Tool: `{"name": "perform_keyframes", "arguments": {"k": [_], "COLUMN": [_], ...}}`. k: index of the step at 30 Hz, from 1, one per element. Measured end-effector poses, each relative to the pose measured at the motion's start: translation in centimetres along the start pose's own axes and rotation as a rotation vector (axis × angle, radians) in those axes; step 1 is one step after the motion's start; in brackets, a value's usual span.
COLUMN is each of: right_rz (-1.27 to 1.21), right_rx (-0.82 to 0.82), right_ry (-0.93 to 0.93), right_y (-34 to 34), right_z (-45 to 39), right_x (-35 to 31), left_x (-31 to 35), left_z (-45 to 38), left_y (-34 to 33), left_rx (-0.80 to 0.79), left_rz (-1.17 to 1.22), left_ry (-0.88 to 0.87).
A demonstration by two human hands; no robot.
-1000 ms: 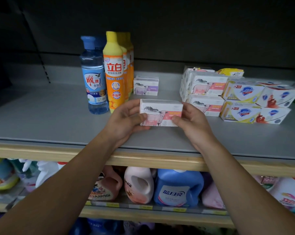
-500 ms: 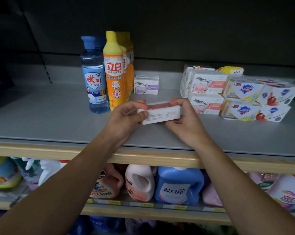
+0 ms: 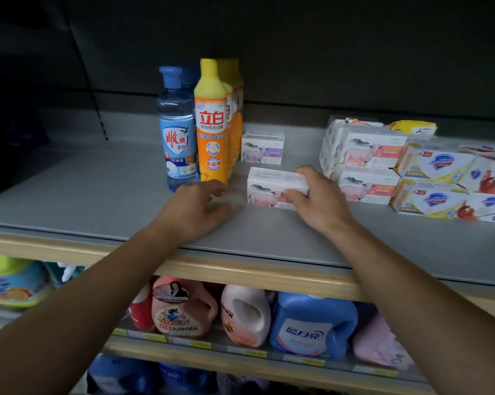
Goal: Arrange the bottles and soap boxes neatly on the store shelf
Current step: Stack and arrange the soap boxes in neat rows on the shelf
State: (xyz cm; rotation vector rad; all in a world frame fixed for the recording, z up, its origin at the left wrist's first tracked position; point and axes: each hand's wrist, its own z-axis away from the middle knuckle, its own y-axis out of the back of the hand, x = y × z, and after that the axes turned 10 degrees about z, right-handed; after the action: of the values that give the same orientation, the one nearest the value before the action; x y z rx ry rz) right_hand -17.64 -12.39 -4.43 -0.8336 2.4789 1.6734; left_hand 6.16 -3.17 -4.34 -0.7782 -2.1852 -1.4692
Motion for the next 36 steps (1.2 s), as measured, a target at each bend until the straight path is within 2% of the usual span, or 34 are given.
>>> {"name": "perform_keyframes", "arguments": {"k": [3, 6, 11, 17, 23, 28, 36], "right_rz": [0.096, 0.229, 0.339, 0.337, 0.383, 0.361, 0.342], "right_rx": [-0.003, 0.024, 0.058, -0.008, 0.006, -0.056, -0.046], "right_ry": [0.064, 0.199, 0.217, 0.195, 0.218, 0.210, 0.183], "right_y": [-0.5, -1.4, -3.0, -5.5, -7.2, -7.4, -7.0], "right_z": [-1.0, -1.6, -5.3, -11.0, -14.8, -15.7, -15.2], "right_x": [0.1, -0.1, -0.8, -0.9, -0.7, -0.8, -0.4], "left_x": [-1.2, -1.6, -1.9, -2.4, -2.4, -2.6, -2.6], "left_z": [0.7, 0.7, 0.5, 0.0, -0.2, -0.4, -0.3], "left_y": [0.3, -0.1, -0.4, -0.5, -0.5, -0.5, -0.6], "left_rx": [-0.050, -0.076, -0.103, -0.115, -0.122, -0.135, -0.132], "left_rz": [-0.154, -0.171, -0.226, -0.277, -0.258, -0.265, -0.268], "left_ry": [-0.007, -0.047, -0.041, -0.023, 0.021, 0.029, 0.025]}}
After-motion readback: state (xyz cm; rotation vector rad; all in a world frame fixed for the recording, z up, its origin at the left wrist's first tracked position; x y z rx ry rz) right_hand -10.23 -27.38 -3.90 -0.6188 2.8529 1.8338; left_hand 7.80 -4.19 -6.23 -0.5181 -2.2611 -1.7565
